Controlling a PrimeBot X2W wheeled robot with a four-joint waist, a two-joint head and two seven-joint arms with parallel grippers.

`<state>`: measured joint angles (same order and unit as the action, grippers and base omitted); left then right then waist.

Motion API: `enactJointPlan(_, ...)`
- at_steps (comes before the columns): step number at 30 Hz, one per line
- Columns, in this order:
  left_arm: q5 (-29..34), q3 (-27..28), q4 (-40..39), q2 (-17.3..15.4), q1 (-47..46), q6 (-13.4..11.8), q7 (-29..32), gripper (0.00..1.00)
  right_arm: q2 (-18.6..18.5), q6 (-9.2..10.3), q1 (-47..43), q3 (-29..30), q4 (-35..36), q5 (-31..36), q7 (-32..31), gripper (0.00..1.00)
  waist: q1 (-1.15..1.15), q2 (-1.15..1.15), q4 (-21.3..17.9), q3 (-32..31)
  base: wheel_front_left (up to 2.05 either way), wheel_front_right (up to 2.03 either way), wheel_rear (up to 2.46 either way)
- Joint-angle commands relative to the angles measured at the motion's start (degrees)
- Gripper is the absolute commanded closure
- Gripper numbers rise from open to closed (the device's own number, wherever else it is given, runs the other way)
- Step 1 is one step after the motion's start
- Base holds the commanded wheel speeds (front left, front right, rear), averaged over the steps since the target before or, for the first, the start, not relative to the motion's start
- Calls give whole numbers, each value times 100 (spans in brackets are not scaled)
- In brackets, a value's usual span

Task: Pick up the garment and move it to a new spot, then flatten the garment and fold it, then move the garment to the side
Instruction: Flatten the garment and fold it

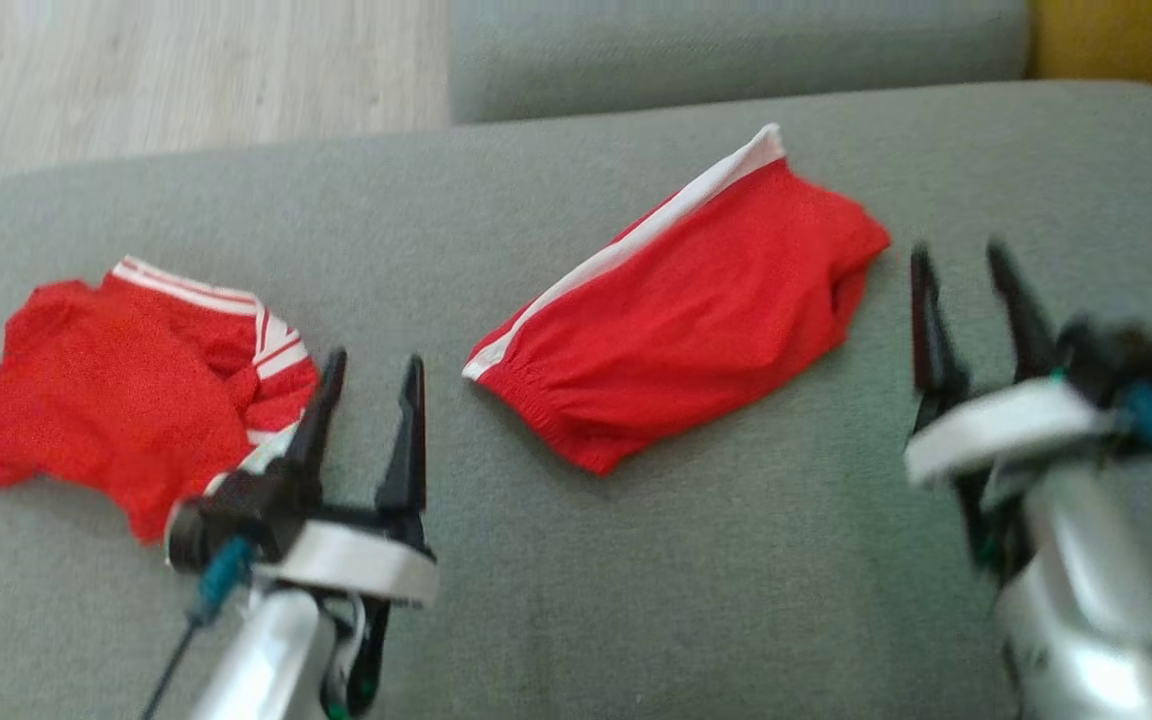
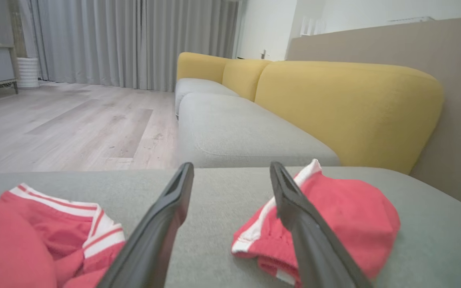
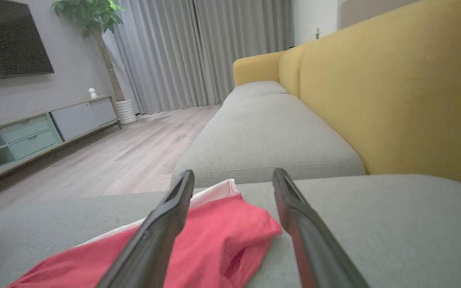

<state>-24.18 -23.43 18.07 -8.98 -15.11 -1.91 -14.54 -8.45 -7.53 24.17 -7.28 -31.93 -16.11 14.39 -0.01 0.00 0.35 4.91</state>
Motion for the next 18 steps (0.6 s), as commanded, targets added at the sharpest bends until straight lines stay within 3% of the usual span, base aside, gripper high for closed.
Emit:
enactJointPlan(1, 94, 284, -186, -11, -85, 35, -45, 0, 151, 4, -98, 9, 279, 94, 59, 0, 1, 0, -104, -152, 0, 0, 0)
enactJointPlan(5, 389, 564, -283, 162, 351, 123, -45, 0, 454, 4, -913, 334, 662, 398, 60, 0, 1, 0, -125, -302, 0, 0, 0)
enactJointPlan(9, 716, 708, -271, 277, 749, 325, -45, 0, 537, 4, -1433, 238, 777, 579, 60, 0, 1, 0, -124, -386, 0, 0, 0)
enactJointPlan(18, 1003, 991, -262, 521, 971, 538, -46, 0, 556, 4, -1474, 409, 926, 531, -36, 0, 1, 0, 9, -318, 0, 0, 0)
